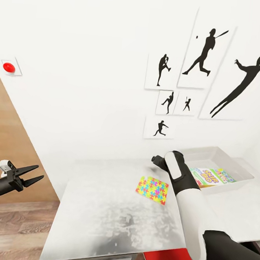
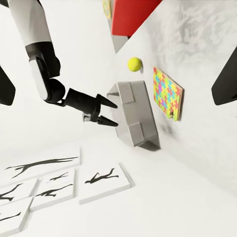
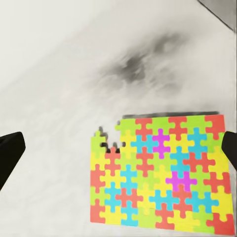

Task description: Put all the toys in the child's room - the three board games (two on the bed and one on the table), the two jigsaw puzzles on the table, and the tennis ball on the table - inside the toy box on the table in the child's room.

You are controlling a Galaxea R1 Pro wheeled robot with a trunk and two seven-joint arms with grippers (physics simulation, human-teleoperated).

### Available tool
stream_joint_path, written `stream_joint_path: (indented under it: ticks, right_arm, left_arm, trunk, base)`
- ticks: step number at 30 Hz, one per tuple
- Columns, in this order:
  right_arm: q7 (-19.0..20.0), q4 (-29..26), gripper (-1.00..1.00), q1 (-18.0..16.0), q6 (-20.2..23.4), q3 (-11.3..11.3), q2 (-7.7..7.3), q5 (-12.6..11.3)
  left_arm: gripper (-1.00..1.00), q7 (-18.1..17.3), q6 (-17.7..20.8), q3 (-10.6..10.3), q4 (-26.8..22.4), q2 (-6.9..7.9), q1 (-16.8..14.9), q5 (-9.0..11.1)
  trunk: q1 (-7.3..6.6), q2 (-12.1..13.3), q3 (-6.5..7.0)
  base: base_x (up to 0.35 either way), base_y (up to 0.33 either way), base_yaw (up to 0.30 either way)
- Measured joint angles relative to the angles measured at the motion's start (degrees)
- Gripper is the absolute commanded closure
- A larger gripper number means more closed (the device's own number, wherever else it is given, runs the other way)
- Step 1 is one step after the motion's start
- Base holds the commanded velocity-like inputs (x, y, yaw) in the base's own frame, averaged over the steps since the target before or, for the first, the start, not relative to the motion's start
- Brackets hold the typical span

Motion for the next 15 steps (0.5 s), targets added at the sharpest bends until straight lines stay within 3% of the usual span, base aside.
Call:
stream_joint_path:
  ticks: [15]
  right_arm:
    - [0.1, 2.7, -1.0, 0.0, -3.9, -0.2, -0.26, 0.8]
  left_arm:
    - [-1.0, 0.0, 0.0, 0.1, 0.0, 0.0, 0.0, -0.1]
  trunk:
    - [0.0, 0.0, -1.4]
  base:
    - [0.0, 0.0, 0.0]
